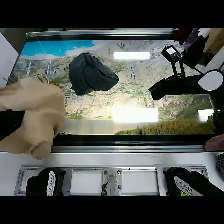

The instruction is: Fold the clothes and pants, and hang the long-sleeved shirts on hangers.

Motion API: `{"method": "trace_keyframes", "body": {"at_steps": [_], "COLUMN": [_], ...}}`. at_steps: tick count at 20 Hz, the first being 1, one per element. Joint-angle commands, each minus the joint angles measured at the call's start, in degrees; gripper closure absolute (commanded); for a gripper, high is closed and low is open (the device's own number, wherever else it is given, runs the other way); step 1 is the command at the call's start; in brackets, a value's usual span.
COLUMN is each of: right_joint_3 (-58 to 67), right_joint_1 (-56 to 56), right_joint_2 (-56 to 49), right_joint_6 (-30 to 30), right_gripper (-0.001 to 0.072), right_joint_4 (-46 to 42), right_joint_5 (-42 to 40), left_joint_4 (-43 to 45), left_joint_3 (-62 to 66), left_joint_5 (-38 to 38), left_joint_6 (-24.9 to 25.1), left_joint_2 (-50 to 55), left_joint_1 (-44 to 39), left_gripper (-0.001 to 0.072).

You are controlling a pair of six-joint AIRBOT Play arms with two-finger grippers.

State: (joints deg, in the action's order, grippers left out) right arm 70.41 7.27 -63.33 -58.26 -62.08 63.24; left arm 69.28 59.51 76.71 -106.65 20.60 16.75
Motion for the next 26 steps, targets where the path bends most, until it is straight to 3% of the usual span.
{"method": "trace_keyframes", "body": {"at_steps": [1,7,11,14,18,21,24,26], "right_joint_3": [0.04,0.04,0.04,0.0,0.0,0.5,1.36,1.36], "right_joint_1": [0.02,0.02,0.02,0.02,0.02,-0.66,-5.09,-9.29], "right_joint_2": [-0.02,-0.02,-0.02,-0.28,-0.76,-0.35,1.84,3.37], "right_joint_6": [-0.02,0.0,-0.02,-0.04,-0.04,-0.55,-12.35,-16.2], "right_gripper": [0.0677,0.0677,0.0677,0.0677,0.0677,0.0677,0.0677,0.0677], "right_joint_4": [0.02,0.02,0.02,0.42,5.86,1.95,-10.67,-12.37], "right_joint_5": [0.02,0.02,0.02,-0.96,-1.46,-1.81,-4.28,-4.28], "left_joint_4": [0.17,0.17,0.57,7.89,11.89,11.39,2.71,-0.85], "left_joint_3": [9.75,24.94,31.71,34.05,34.1,34.1,34.1,34.1], "left_joint_5": [-1.33,-2.49,-4.26,-4.83,-6.25,-8.63,-11.67,-13.84], "left_joint_6": [-7.34,-7.13,-2.34,-2.01,-2.23,-2.23,-1.55,1.4], "left_joint_2": [-1.16,11.56,22.43,30.14,39.74,46.49,53.79,58.58], "left_joint_1": [-13.14,-31.54,-43.41,-50.51,-53.07,-53.09,-53.2,-55.34], "left_gripper": [0.0685,0.0685,0.0685,0.0684,0.0685,0.0684,0.0684,0.0684]}}
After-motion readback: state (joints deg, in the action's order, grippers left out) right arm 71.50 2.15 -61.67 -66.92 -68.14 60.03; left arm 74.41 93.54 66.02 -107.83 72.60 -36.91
